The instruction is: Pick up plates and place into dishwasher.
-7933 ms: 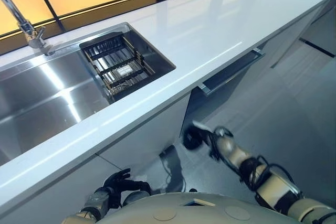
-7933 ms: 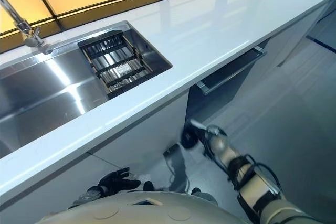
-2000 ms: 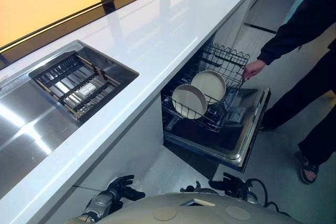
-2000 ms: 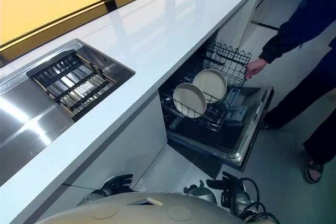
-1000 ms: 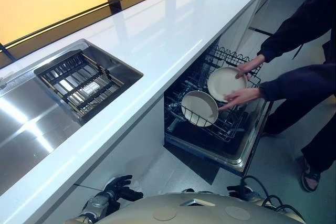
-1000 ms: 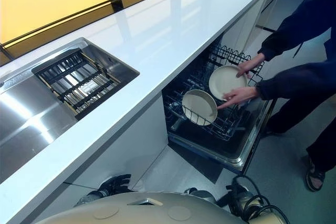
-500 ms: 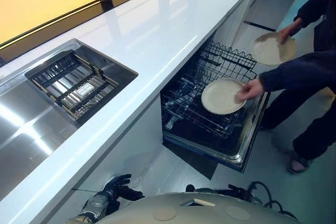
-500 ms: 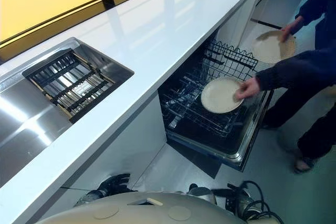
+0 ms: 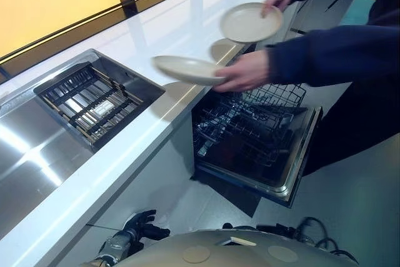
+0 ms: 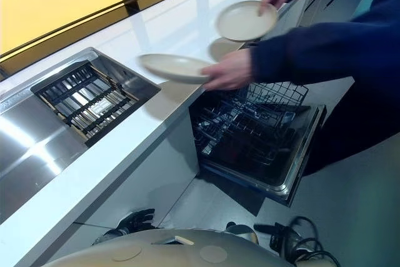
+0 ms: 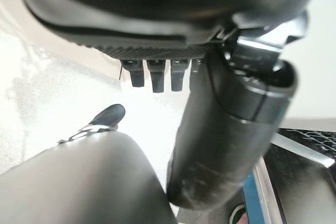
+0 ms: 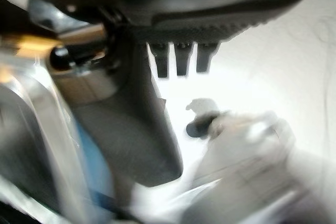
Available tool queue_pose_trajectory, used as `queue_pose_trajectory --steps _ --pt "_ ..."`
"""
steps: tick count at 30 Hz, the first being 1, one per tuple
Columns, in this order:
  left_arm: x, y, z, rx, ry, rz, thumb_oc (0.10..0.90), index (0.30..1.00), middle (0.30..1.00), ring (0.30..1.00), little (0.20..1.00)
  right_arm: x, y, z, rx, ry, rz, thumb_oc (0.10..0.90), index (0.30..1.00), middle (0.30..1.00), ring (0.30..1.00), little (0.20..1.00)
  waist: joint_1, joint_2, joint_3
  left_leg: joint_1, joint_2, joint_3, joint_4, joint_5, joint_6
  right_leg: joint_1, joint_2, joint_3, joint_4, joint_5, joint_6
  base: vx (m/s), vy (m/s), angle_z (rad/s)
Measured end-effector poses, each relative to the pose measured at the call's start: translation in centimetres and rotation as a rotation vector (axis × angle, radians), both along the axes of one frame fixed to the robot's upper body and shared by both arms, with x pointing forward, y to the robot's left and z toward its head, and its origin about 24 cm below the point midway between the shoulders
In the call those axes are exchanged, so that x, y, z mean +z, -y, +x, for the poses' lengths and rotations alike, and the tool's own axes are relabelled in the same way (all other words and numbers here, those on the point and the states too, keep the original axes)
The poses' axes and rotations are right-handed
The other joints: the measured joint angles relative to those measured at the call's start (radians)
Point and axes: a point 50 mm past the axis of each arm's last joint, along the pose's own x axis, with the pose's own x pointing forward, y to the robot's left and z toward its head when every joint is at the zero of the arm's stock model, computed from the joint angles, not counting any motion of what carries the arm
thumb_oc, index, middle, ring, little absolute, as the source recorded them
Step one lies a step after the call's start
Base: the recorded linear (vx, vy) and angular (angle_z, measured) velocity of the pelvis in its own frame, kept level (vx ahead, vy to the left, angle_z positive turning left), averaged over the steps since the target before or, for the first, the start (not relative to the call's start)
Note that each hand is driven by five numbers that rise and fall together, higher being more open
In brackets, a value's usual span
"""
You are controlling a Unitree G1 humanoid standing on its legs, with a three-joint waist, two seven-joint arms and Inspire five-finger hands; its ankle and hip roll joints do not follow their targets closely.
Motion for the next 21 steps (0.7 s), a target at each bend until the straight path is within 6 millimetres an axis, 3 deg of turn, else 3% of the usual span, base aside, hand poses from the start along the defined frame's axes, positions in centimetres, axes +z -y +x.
queue_pose_trajectory --steps 2,3,4,5,7,9,11,12,13,15,17,19,20,21 --pt "-0.1 0.0 -0.3 0.003 -0.01 -0.001 0.8 0.9 0.9 0.9 0.9 -0.1 -0.2 0.0 -0.128 0.015 0.016 0.8 0.9 0.9 0.9 0.9 -0.002 0.0 -0.004 0.002 0.001 0.001 0.0 0.003 0.0 0.002 0.0 -0.001 0.0 0.003 -0.004 0.0 0.0 0.0" --pt "-0.1 0.0 -0.4 0.002 -0.013 -0.001 0.8 0.9 0.9 0.9 0.9 -0.1 -0.4 0.1 -0.031 0.003 -0.023 0.8 0.9 0.9 0.9 0.9 -0.002 0.0 -0.006 0.002 0.0 0.001 0.0 0.004 0.002 0.001 0.0 0.0 0.0 0.004 -0.005 0.0 0.0 0.0" --pt "-0.1 0.1 0.0 -0.008 -0.007 -0.001 0.8 0.9 0.9 0.9 0.9 -0.2 -0.7 -0.1 -0.055 0.023 0.008 0.8 0.9 0.9 0.9 0.9 0.002 0.0 -0.007 0.0 -0.001 -0.001 0.0 0.003 0.001 0.0 0.0 -0.001 0.002 0.003 -0.005 0.03 -0.001 0.02" --pt "0.0 0.1 0.0 -0.007 -0.006 -0.001 0.8 0.9 0.9 0.9 0.9 -0.2 -0.6 -0.4 -0.19 0.054 0.047 0.8 0.9 0.9 0.9 0.9 0.0 0.0 -0.007 0.001 -0.001 -0.001 0.0 0.001 -0.001 0.001 -0.001 -0.002 0.001 0.003 -0.005 0.0 0.0 0.0" --pt "-0.1 0.1 -0.2 -0.006 -0.015 0.002 0.8 0.9 0.9 0.9 0.9 -0.2 -0.9 -0.1 -0.066 0.031 -0.031 0.8 0.9 0.9 0.9 0.9 -0.007 0.0 -0.007 0.006 -0.001 0.004 0.0 0.002 0.002 0.003 -0.001 -0.002 0.003 0.004 -0.005 0.02 -0.016 -0.05" --pt "-0.1 0.0 -0.2 0.0 -0.025 0.005 0.8 0.9 0.9 0.9 0.9 -0.3 -0.8 -0.6 -0.354 0.08 0.042 0.8 0.9 0.9 0.9 0.9 -0.011 -0.003 -0.007 0.006 0.0 0.005 0.0 -0.001 0.0 0.003 -0.001 -0.003 0.003 0.002 -0.003 0.0 0.0 0.0" --pt "-0.1 0.0 -0.2 -0.003 -0.031 0.006 0.8 0.9 0.9 0.9 0.9 -0.3 -0.8 -0.4 -0.09 0.016 -0.062 0.8 0.9 0.9 0.9 0.9 -0.013 -0.004 -0.007 0.009 0.0 0.009 0.0 0.0 0.001 0.003 -0.001 -0.001 0.004 0.003 -0.004 0.01 -0.014 -0.05" --pt "-0.1 0.1 0.1 -0.01 -0.024 0.005 0.8 0.9 0.9 0.9 0.9 -0.2 -0.6 -0.7 -0.113 0.022 -0.05 0.8 0.9 0.9 0.9 0.9 -0.01 -0.004 -0.006 0.009 0.0 0.008 0.0 -0.004 -0.002 0.002 -0.001 -0.002 0.004 0.0 0.0 0.0 0.0 0.0" --pt "-0.2 0.1 -0.4 -0.004 -0.033 0.005 0.8 0.9 0.9 0.9 0.9 -0.2 -0.3 -0.8 -0.276 0.042 -0.018 0.8 0.9 0.9 0.9 0.9 -0.013 -0.006 -0.006 0.009 0.001 0.008 0.0 -0.004 -0.002 0.004 -0.002 -0.003 0.002 0.0 0.0 0.0 0.0 0.0" --pt "-0.1 0.2 -0.1 -0.011 -0.029 0.004 0.8 0.9 0.9 0.9 0.9 -0.2 -0.3 -0.8 -0.155 0.017 -0.063 0.8 0.9 0.9 0.9 0.9 -0.01 -0.005 -0.007 0.009 0.002 0.009 0.0 -0.004 -0.002 0.003 -0.001 -0.002 0.002 0.0 0.0 0.0 0.0 0.0" --pt "-0.2 0.3 -0.1 -0.007 -0.027 0.004 0.8 0.9 0.9 0.9 0.9 -0.2 -0.2 -1.0 -0.334 0.039 -0.022 0.8 0.9 0.9 0.9 0.9 -0.008 -0.006 -0.006 0.008 0.003 0.008 0.0 -0.003 -0.003 0.004 -0.001 -0.003 0.001 0.0 0.0 0.0 0.0 0.0" --pt "-0.1 0.3 0.1 -0.01 -0.022 0.005 0.8 0.9 0.9 0.9 0.9 -0.2 -0.4 -0.8 -0.269 0.034 -0.055 0.8 0.9 0.9 0.9 0.9 -0.004 -0.004 -0.007 0.008 0.002 0.007 0.0 -0.003 -0.003 0.003 0.0 -0.003 0.001 0.0 0.0 0.0 0.0 0.0" --pt "-0.2 0.3 0.0 -0.008 -0.021 0.007 0.8 0.9 0.9 0.9 0.9 -0.2 -0.4 -0.8 -0.427 0.063 -0.018 0.8 0.9 0.9 0.9 0.9 0.0 -0.003 -0.007 0.007 0.002 0.007 0.0 -0.002 -0.004 0.003 -0.001 -0.005 0.001 0.0 0.0 0.0 0.0 0.0" --pt "-0.2 0.3 -0.1 -0.008 -0.023 0.008 0.8 0.9 0.9 0.9 0.9 -0.2 -0.4 -0.8 -0.393 0.049 -0.036 0.8 0.9 0.9 0.9 0.9 0.0 -0.004 -0.007 0.007 0.001 0.007 0.0 -0.002 -0.004 0.003 -0.001 -0.005 0.001 0.0 0.0 0.0 0.0 0.0"
